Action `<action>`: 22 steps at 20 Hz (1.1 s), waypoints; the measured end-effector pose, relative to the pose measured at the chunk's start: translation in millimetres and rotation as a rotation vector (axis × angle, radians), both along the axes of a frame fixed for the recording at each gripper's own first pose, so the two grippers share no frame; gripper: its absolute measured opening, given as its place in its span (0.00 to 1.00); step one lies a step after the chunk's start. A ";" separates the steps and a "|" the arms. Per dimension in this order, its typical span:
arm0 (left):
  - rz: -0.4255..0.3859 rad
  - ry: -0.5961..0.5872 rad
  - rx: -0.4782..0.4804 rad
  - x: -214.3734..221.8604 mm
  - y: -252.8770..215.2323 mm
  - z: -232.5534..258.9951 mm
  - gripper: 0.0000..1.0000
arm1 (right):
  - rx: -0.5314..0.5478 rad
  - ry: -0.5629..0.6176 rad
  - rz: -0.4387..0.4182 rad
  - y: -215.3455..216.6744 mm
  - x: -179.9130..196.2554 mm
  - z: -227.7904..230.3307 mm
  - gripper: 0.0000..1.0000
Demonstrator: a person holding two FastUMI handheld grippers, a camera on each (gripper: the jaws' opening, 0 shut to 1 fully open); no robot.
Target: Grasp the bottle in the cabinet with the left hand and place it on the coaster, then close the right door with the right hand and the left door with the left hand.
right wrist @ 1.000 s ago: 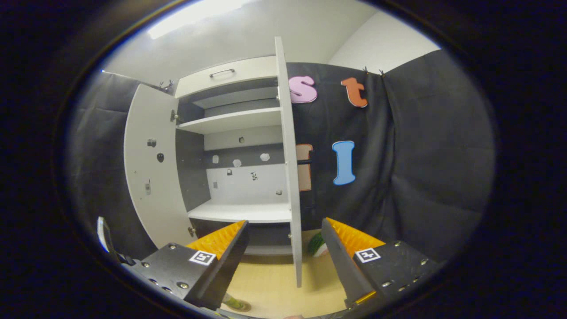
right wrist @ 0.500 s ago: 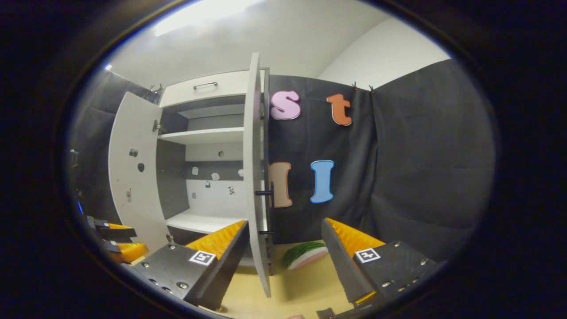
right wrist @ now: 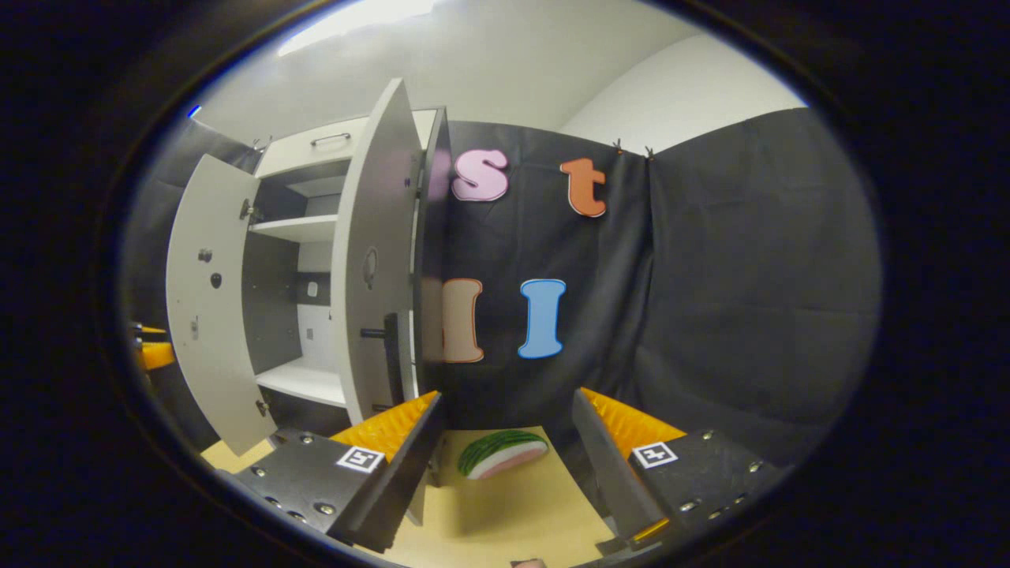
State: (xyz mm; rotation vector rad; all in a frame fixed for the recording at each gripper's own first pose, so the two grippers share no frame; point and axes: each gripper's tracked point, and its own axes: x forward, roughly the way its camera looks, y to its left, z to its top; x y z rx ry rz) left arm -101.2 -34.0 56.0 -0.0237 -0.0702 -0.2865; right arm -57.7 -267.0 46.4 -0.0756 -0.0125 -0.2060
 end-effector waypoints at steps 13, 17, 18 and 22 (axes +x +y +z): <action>0.109 0.056 -0.005 22.6 45.7 -37.9 0.93 | 0.072 0.063 0.139 40.4 88.4 -29.3 0.99; 0.148 0.076 0.007 16.1 68.1 -53.9 0.93 | 0.019 0.070 0.143 56.1 89.9 -29.9 0.92; 0.155 0.084 0.017 15.1 74.2 -58.9 0.93 | 0.037 0.073 0.139 56.9 89.0 -31.5 0.92; 0.176 0.119 0.012 16.7 89.9 -71.7 0.93 | 0.085 0.063 0.123 61.2 87.8 -32.1 0.89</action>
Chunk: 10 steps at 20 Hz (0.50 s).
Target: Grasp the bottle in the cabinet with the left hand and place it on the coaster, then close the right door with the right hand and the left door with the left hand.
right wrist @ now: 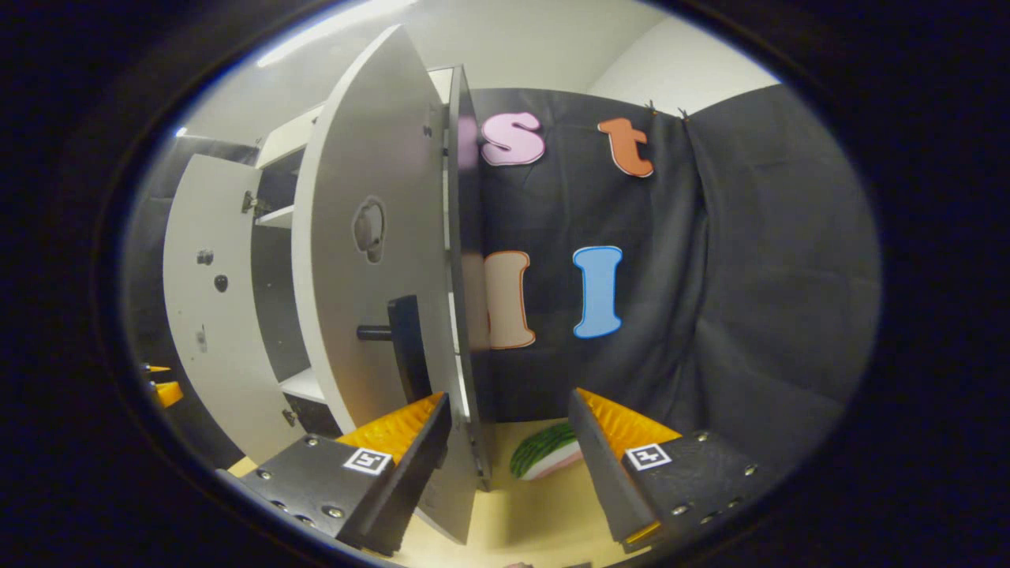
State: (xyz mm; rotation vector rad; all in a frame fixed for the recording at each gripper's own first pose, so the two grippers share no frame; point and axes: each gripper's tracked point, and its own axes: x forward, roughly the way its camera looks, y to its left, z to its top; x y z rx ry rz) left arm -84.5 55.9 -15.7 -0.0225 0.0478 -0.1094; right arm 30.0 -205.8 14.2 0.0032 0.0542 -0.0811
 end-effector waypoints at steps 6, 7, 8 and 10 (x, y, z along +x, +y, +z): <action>-0.018 -0.015 -0.050 2.9 2.6 14.9 0.93 | -0.018 -0.006 0.113 51.5 6.6 -1.6 0.90; -0.018 -0.027 -0.044 4.0 2.2 19.8 0.93 | -0.009 -0.013 0.111 58.9 10.4 -1.3 0.92; -0.021 -0.039 -0.040 4.1 1.8 24.2 0.93 | -0.008 -0.015 0.120 66.8 14.6 -2.7 0.92; -0.026 -0.049 -0.041 2.0 1.9 28.8 0.93 | -0.003 -0.019 0.130 81.5 18.8 -3.5 0.90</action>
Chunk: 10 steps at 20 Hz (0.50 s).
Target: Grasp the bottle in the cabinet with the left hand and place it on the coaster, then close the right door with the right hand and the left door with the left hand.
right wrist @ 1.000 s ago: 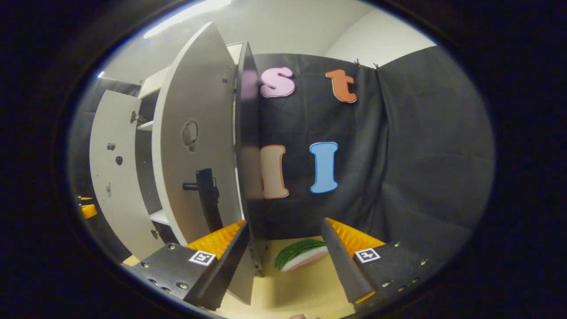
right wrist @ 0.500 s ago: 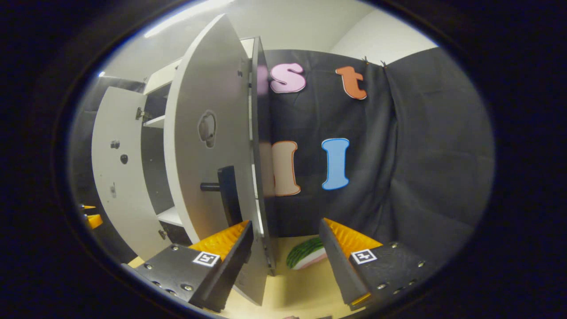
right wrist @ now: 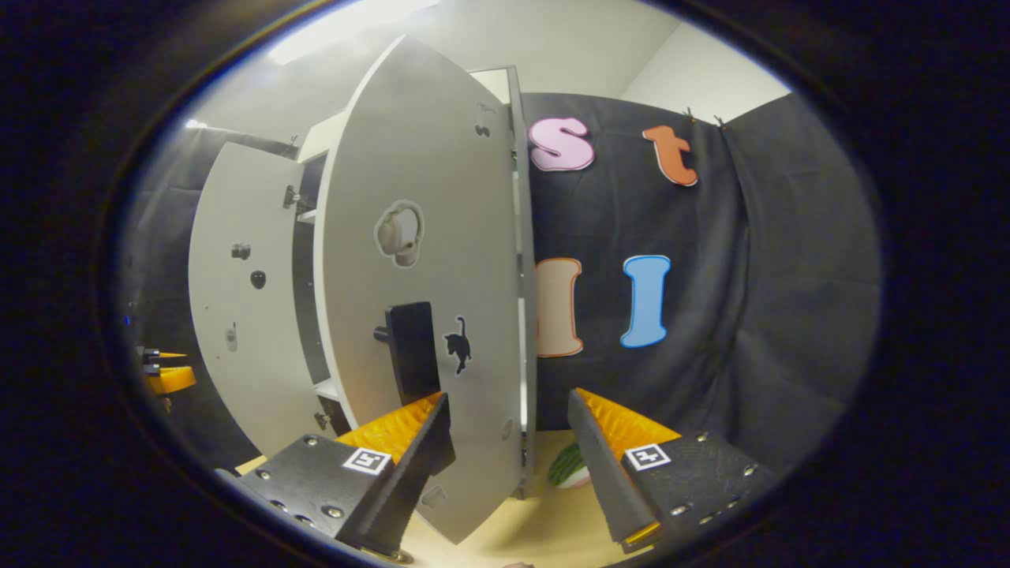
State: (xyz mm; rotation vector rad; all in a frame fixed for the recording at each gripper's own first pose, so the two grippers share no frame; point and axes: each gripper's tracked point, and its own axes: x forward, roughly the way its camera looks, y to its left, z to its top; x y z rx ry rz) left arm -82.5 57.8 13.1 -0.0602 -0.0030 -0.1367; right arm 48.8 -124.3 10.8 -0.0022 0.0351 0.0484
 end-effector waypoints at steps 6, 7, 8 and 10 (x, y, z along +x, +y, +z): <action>0.013 -0.016 -0.025 -1.7 14.1 8.8 0.93 | 0.016 -0.004 -0.044 8.6 9.1 -6.3 0.92; 0.024 -0.018 -0.024 0.0 19.0 9.1 0.93 | 0.025 0.001 -0.060 8.2 11.5 -8.8 0.90; 0.038 -0.021 -0.019 3.0 24.0 11.4 0.93 | 0.038 0.004 -0.068 8.5 12.8 -11.1 0.90; 0.054 -0.027 -0.012 2.1 31.4 13.6 0.93 | 0.074 0.007 -0.069 11.5 15.3 -13.4 0.93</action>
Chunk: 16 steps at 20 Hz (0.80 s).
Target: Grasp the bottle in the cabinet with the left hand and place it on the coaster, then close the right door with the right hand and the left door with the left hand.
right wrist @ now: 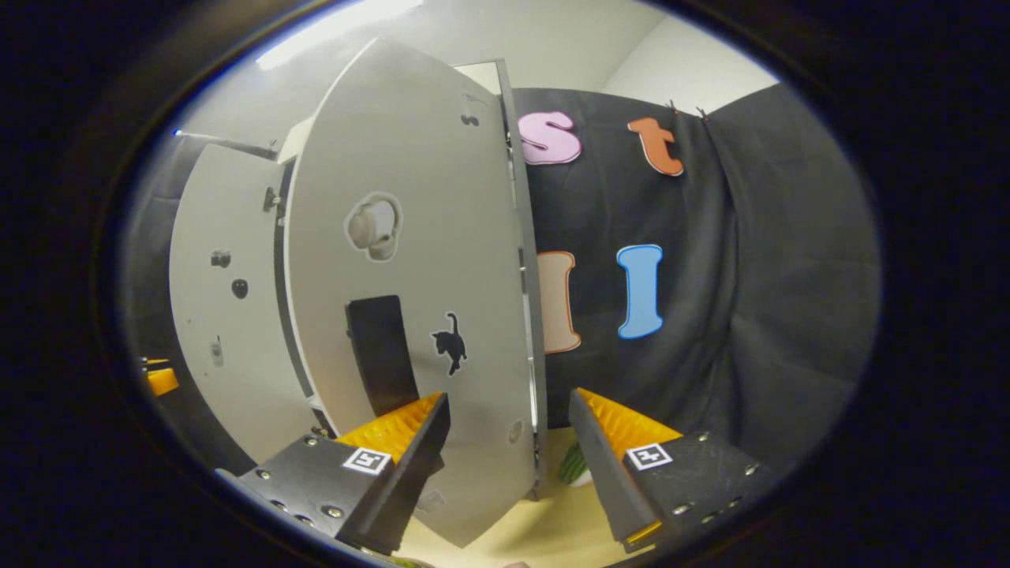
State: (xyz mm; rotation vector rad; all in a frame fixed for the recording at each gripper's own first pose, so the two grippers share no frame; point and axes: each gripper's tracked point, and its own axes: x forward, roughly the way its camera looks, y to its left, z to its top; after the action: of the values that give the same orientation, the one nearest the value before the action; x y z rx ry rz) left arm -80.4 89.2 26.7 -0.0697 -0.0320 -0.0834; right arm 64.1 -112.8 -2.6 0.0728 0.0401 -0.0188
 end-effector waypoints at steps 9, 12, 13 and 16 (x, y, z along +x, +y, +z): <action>0.055 -0.006 0.016 -3.8 32.1 8.1 0.93 | -0.005 0.006 0.088 46.6 18.0 -6.8 0.96; 0.095 0.002 0.025 -5.3 50.3 4.7 0.93 | -0.026 0.023 0.095 51.4 22.5 -14.1 0.93; 0.110 0.002 0.027 -4.2 55.7 3.7 0.95 | -0.028 0.029 0.102 52.1 24.1 -16.9 0.93; 0.158 0.016 0.018 0.7 79.0 -3.2 0.93 | -0.016 0.052 0.120 57.0 24.4 -23.0 0.95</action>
State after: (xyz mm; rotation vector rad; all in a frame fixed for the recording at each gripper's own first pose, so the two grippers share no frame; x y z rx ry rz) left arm -79.7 168.2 23.5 -0.0498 -0.0202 0.0747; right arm 88.5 -55.8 -25.6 0.0542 0.0965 0.0985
